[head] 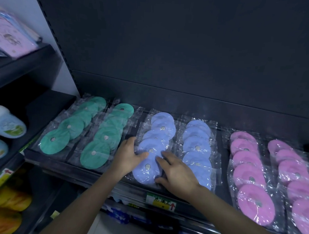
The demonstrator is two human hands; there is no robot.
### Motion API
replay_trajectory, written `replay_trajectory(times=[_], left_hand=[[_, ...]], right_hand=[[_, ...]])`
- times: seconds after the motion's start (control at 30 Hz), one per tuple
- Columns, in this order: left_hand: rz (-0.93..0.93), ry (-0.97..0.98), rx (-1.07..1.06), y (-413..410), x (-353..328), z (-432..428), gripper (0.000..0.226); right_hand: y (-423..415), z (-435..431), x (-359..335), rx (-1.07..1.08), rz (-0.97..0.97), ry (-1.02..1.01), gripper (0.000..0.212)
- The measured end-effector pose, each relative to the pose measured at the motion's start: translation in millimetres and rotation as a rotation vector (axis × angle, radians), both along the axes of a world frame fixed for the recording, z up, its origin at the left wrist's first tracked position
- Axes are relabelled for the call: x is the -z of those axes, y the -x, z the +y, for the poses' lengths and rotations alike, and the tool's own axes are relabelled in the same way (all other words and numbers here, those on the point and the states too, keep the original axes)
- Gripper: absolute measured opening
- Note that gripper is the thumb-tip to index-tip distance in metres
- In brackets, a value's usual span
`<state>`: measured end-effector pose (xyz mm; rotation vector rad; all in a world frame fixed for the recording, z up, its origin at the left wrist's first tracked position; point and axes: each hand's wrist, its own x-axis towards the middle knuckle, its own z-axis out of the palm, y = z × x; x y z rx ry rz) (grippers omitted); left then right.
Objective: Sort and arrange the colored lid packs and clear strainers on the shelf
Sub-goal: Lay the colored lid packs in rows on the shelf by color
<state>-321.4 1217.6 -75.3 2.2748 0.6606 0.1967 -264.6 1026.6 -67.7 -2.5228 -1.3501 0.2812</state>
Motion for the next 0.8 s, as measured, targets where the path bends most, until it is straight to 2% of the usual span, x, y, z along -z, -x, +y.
replay_trajectory(times=[0.1, 0.27, 0.4, 0.53, 0.6, 0.73, 0.8], left_hand=[[0.021, -0.018, 0.009, -8, -2, 5, 0.062], [0.102, 0.070, 0.117, -20, -7, 1, 0.074], [0.071, 0.008, 0.123, -18, 1, -7, 0.055], [0.038, -0.021, 0.101, -18, 1, -9, 0.066], [0.043, -0.031, 0.101, -17, -2, -11, 0.068], [-0.013, -0.134, 0.197, -14, -4, -21, 0.060], [-0.012, -0.256, 0.252, -14, -3, -28, 0.054]], right_hand=[[-11, 2, -1, 0.018, -0.016, -0.008, 0.078], [-20, 1, -5, 0.005, -0.009, 0.134, 0.086], [-15, -1, -7, 0.038, 0.043, 0.095, 0.086], [-23, -19, -13, 0.164, 0.018, -0.033, 0.066], [-29, -35, -16, 0.251, -0.005, -0.018, 0.068], [-34, -74, -13, 0.360, -0.034, 0.111, 0.085], [-31, -83, -8, 0.368, -0.027, 0.123, 0.080]])
